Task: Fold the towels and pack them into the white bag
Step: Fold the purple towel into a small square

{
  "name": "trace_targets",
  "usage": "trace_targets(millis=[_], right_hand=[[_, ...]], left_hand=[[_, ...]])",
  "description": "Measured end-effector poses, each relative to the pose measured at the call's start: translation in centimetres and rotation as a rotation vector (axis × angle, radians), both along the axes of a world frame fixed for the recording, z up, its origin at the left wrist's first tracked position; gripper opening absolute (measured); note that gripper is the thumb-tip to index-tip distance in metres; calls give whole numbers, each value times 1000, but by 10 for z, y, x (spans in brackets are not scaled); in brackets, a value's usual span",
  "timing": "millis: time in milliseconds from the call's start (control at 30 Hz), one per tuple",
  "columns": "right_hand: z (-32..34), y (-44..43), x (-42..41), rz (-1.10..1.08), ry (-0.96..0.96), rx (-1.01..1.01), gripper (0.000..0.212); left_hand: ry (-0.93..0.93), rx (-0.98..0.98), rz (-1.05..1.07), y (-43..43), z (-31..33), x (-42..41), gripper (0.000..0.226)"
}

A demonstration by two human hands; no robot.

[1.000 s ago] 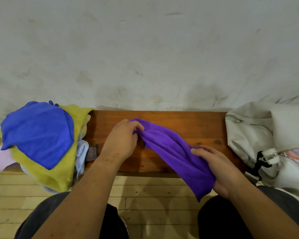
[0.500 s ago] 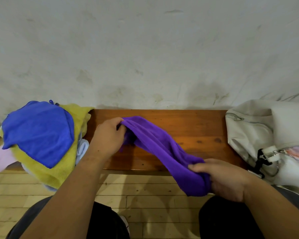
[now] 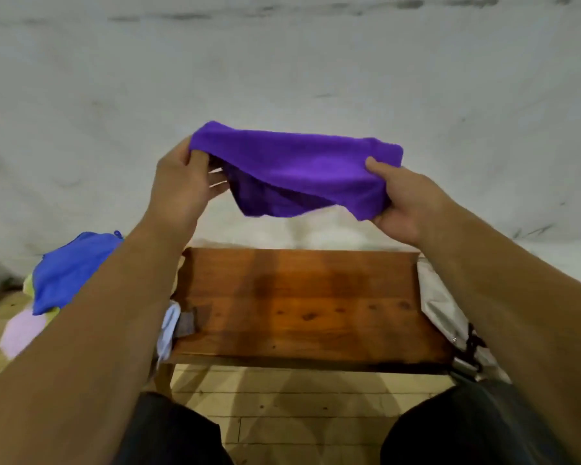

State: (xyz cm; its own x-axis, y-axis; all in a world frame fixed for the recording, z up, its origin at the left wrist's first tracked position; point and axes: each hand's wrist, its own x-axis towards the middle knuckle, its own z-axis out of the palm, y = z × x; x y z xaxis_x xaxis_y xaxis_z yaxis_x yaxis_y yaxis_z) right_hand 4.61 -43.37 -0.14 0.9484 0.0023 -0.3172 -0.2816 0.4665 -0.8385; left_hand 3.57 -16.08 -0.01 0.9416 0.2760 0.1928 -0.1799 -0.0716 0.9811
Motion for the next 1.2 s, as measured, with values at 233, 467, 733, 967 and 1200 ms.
trace_targets(millis=[233, 467, 733, 967, 1200], right_hand=[[2, -26, -37, 1, -51, -77, 28], [-123, -62, -107, 105, 281, -256, 24], [-157, -88, -139, 208, 248, -380, 67], [-160, -98, -141, 132, 252, -483, 82], [-170, -84, -134, 176, -65, -1059, 87]], left_hand=[[-161, 330, 30, 15, -5, -38, 31], [100, 956, -206, 32, -138, -101, 41], [376, 1038, -333, 37, -160, -129, 11], [433, 809, -405, 25, -146, -128, 19], [287, 961, -544, -9, -154, -118, 23]])
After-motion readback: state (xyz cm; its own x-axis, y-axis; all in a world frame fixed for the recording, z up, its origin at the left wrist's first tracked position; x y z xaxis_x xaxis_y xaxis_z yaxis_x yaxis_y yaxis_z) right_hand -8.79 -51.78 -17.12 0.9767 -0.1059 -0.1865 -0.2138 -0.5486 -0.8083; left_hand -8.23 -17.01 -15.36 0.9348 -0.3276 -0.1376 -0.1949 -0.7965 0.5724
